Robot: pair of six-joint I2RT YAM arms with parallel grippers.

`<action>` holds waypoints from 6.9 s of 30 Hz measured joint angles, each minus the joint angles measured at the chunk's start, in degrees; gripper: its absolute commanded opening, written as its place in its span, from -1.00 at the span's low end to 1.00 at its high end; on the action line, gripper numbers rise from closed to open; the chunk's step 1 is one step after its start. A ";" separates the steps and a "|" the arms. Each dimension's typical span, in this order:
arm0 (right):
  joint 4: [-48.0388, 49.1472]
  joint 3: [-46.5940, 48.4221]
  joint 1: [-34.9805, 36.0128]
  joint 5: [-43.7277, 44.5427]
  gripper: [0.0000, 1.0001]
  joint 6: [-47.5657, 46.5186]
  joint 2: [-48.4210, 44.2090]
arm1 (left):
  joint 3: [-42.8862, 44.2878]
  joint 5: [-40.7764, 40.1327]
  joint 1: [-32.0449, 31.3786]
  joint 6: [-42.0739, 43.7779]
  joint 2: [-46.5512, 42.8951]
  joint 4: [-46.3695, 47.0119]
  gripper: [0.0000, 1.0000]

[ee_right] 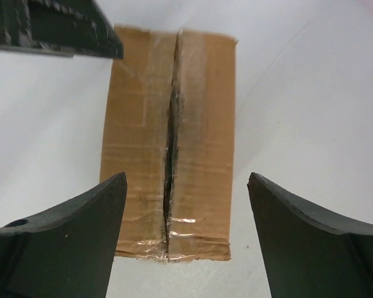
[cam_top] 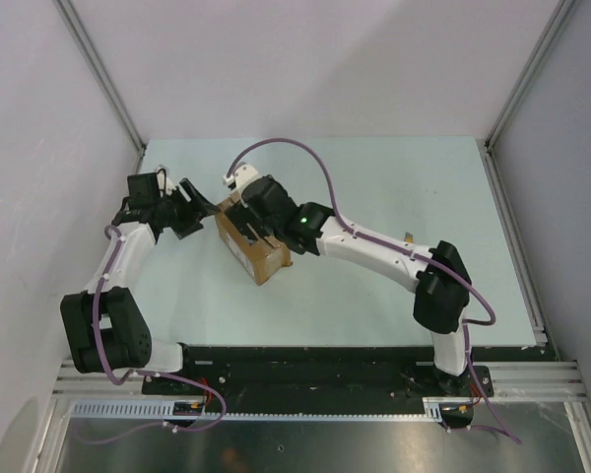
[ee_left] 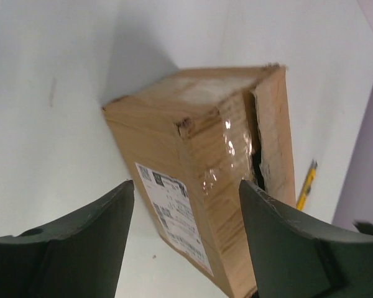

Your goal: Unpack the express box

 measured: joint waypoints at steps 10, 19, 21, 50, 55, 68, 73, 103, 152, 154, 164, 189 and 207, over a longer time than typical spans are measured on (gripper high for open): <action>-3.74 0.00 0.17 0.09 0.65 -3.21 5.14 | -5.16 11.98 -0.28 1.05 3.45 1.90 0.44; -4.44 0.28 -0.31 2.49 0.53 -2.12 6.27 | -6.38 13.64 -0.26 1.11 4.02 4.39 0.32; -4.46 0.28 -1.09 2.47 0.52 -0.76 6.27 | -6.51 13.53 -0.26 1.22 3.87 4.74 0.31; -1.31 -5.99 -15.06 -8.85 0.50 9.66 0.72 | -6.88 11.72 -0.59 2.58 2.54 5.05 0.26; -0.50 -6.27 -14.47 -14.34 0.37 10.62 1.07 | -6.88 11.74 -0.59 2.58 2.54 5.03 0.26; -0.17 -7.65 -14.69 -21.18 0.65 12.87 4.13 | -6.86 11.87 -0.59 2.78 2.54 5.01 0.28; -0.96 -5.16 -14.93 -20.94 0.71 12.20 3.65 | -6.82 11.91 -0.59 3.02 2.54 5.01 0.28; 5.35 -3.37 -11.58 -24.11 0.53 3.63 5.14 | -6.82 11.43 -0.59 3.56 1.88 4.42 0.31; 4.92 -3.13 -5.55 -5.62 -0.05 10.43 7.93 | -3.28 2.93 -6.05 4.63 0.66 1.99 0.61; 4.90 -3.13 -5.68 -6.62 -0.09 10.43 8.20 | -3.02 2.60 -6.21 4.72 1.05 1.95 0.61; 4.79 -3.13 -5.99 -6.97 -1.00 10.73 8.98 | -1.51 0.96 -8.41 5.79 1.86 1.99 0.63; -1.05 -3.10 -2.05 14.45 -1.00 23.34 8.87 | 7.89 -23.12 -24.44 8.59 8.94 -5.31 0.63; -1.86 -3.04 -2.86 14.40 -1.00 25.20 8.85 | 8.87 -28.44 -20.26 9.64 -2.56 -9.40 0.54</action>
